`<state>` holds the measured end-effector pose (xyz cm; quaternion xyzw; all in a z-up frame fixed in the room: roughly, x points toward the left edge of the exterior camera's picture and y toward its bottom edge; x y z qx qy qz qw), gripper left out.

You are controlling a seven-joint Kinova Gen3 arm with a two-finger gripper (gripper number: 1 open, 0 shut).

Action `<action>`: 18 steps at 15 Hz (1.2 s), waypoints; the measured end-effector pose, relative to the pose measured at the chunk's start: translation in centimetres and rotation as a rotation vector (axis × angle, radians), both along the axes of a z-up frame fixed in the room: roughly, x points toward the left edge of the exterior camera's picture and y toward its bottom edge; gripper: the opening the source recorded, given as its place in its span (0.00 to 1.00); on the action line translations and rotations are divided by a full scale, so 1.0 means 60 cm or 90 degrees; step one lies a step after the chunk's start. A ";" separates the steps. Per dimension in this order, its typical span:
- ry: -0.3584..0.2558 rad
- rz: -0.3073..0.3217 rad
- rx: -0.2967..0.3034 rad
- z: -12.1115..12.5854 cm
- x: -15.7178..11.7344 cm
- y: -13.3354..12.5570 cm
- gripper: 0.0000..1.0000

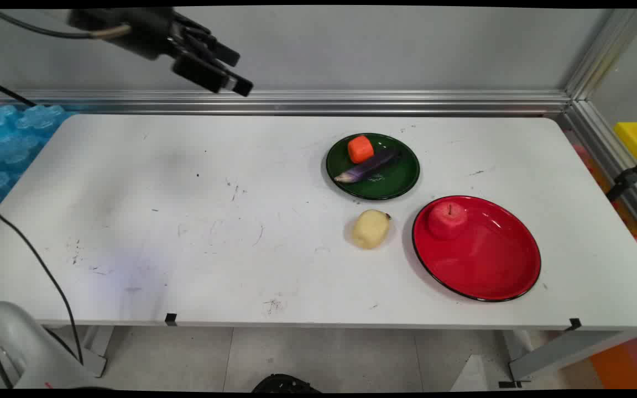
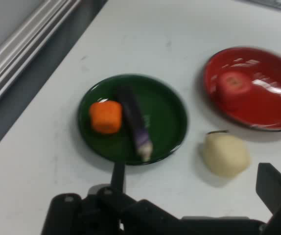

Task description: Pick up the mandarin from the green plate

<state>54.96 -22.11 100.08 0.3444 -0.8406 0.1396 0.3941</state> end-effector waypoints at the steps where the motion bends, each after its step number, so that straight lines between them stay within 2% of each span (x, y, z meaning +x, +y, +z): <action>1: -0.010 0.013 0.003 -0.011 -0.009 -0.020 1.00; 5: -0.029 0.050 0.015 -0.042 -0.039 -0.086 1.00; 8: -0.054 0.059 0.021 -0.068 -0.072 -0.146 1.00; 14: -0.112 0.031 0.025 -0.118 -0.146 -0.256 1.00; 18: -0.149 0.002 0.035 -0.153 -0.189 -0.310 1.00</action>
